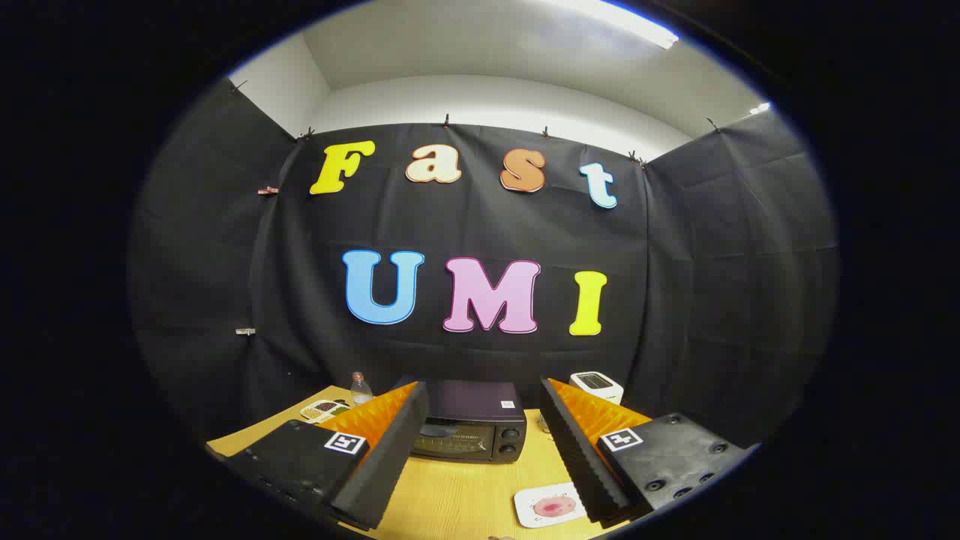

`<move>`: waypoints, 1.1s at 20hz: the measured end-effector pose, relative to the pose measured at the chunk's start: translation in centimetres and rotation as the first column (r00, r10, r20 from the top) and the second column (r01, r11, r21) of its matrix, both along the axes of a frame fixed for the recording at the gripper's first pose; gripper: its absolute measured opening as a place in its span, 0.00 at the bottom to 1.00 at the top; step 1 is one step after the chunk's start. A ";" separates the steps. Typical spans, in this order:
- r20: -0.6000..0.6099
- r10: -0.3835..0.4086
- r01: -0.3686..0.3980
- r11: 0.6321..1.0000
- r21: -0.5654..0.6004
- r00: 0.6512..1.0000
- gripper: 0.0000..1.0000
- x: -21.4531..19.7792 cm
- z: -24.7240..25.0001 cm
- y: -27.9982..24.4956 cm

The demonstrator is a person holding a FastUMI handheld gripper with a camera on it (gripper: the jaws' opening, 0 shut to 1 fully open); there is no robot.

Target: Open the toaster oven, put the food inside, and close the toaster oven door.

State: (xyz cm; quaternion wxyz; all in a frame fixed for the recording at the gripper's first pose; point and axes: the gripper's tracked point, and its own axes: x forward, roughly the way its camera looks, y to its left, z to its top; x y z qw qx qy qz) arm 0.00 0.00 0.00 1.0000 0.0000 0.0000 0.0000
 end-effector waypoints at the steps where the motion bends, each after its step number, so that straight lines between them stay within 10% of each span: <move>1: 0.000 0.001 -0.001 1.000 -0.003 1.000 0.97 0.0 -0.1 0.1; 22: -0.026 -0.024 0.024 1.000 0.018 0.999 0.97 0.4 -1.1 0.3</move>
